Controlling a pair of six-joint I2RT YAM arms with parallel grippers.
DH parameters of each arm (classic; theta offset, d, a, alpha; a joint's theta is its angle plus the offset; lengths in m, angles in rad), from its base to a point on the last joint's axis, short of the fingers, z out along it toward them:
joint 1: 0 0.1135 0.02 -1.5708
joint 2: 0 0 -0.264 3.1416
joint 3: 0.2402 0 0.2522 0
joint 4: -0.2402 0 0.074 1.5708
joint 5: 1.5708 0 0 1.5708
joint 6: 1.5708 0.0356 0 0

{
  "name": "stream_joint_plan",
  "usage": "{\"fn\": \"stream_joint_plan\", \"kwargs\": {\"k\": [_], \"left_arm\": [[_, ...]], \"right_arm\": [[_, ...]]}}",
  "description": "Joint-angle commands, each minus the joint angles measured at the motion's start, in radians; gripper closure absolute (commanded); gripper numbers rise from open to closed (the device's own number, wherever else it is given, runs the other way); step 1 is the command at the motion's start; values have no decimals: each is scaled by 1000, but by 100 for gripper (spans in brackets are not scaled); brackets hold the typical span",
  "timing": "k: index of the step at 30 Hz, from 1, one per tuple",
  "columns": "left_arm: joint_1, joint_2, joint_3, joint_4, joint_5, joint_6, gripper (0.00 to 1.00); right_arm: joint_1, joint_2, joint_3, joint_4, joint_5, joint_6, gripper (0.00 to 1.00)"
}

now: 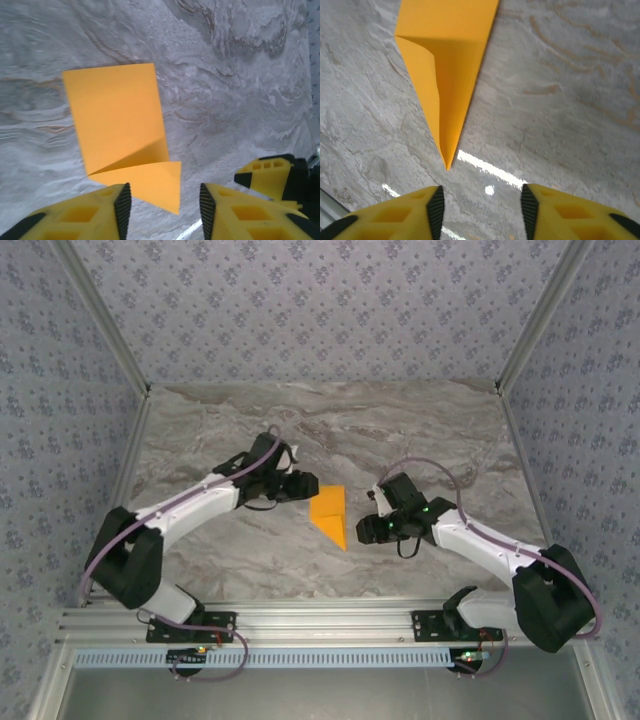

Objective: Fold a paper plane with a square sheet of paper (fold left side to right side)
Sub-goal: Third fold the triangle at the center of the table, then fourth fold the wing at the center of the table.

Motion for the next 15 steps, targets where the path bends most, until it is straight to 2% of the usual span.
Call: {"fn": "stream_joint_plan", "kwargs": {"k": [1, 5, 11, 15], "left_arm": [[31, -59, -84, 26, 28, -38, 50], [44, -88, -167, 88, 43, -84, 46], [43, -79, -221, 136, 53, -116, 44], [43, -71, -225, 142, 58, -119, 44]], "right_arm": [[-14, 45, 41, 93, -54, -44, 46], [-14, 155, 86, 149, -149, -75, 44], [-15, 276, 148, 185, -171, -97, 45], [-14, 344, 176, 197, -197, -98, 50]]}}
